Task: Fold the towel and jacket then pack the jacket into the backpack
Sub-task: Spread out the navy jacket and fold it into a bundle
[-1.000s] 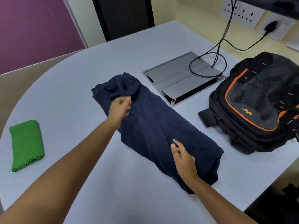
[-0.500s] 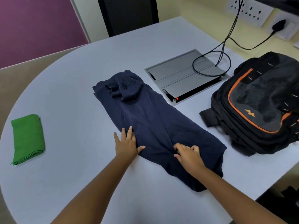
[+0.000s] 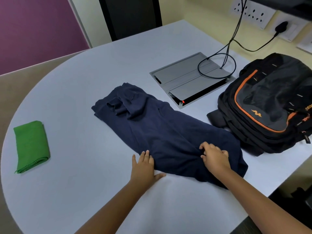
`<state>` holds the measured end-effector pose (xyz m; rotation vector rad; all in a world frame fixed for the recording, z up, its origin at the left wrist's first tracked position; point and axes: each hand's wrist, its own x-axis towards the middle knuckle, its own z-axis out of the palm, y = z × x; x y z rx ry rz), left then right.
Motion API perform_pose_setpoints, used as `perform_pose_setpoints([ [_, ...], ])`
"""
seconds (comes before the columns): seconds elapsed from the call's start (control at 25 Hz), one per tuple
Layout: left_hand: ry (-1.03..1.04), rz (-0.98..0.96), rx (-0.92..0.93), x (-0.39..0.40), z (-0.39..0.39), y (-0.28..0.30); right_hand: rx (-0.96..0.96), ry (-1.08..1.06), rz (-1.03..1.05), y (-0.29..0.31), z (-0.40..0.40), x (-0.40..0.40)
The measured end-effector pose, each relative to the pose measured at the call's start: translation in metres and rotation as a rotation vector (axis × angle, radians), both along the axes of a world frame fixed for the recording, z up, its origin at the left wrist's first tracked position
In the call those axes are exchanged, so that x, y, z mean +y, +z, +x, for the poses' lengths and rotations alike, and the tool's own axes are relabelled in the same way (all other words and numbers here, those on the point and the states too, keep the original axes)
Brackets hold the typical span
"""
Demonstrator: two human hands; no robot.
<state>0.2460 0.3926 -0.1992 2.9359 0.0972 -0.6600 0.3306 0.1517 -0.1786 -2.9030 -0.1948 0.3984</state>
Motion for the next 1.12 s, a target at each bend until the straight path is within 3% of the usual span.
perform_pose_setpoints([
  [0.12, 0.408, -0.469, -0.243, 0.024, 0.018, -0.004, -0.274, 0.133, 0.175, -0.002, -0.016, 0.035],
  [0.2, 0.873, -0.747, -0.325, 0.047, 0.039, -0.004, -0.247, 0.257, 0.238, -0.004, -0.021, 0.058],
  [0.28, 1.358, -1.078, -0.265, 0.066, 0.056, -0.002, -0.24, 0.274, 0.155, -0.013, -0.017, 0.074],
  [0.36, 1.558, -1.241, -0.205, 0.079, 0.066, -0.002, -0.214, 0.213, -0.024, -0.02, -0.006, 0.078],
  [0.56, 1.57, -1.457, -0.192, 0.098, 0.092, -0.002, 0.014, 0.074, -0.144, -0.046, 0.02, 0.057],
  [0.8, 1.531, -1.617, -0.028, 0.115, 0.124, 0.001, 0.062, 0.084, -0.147, -0.052, 0.024, 0.058],
  [0.96, 1.571, -1.584, -0.17, 0.137, 0.109, -0.017, 0.054, 0.094, -0.136, -0.051, 0.024, 0.058],
  [1.12, 1.621, -1.426, -0.35, 0.132, 0.045, -0.022, 0.049, 0.15, -0.133, -0.05, 0.023, 0.054],
])
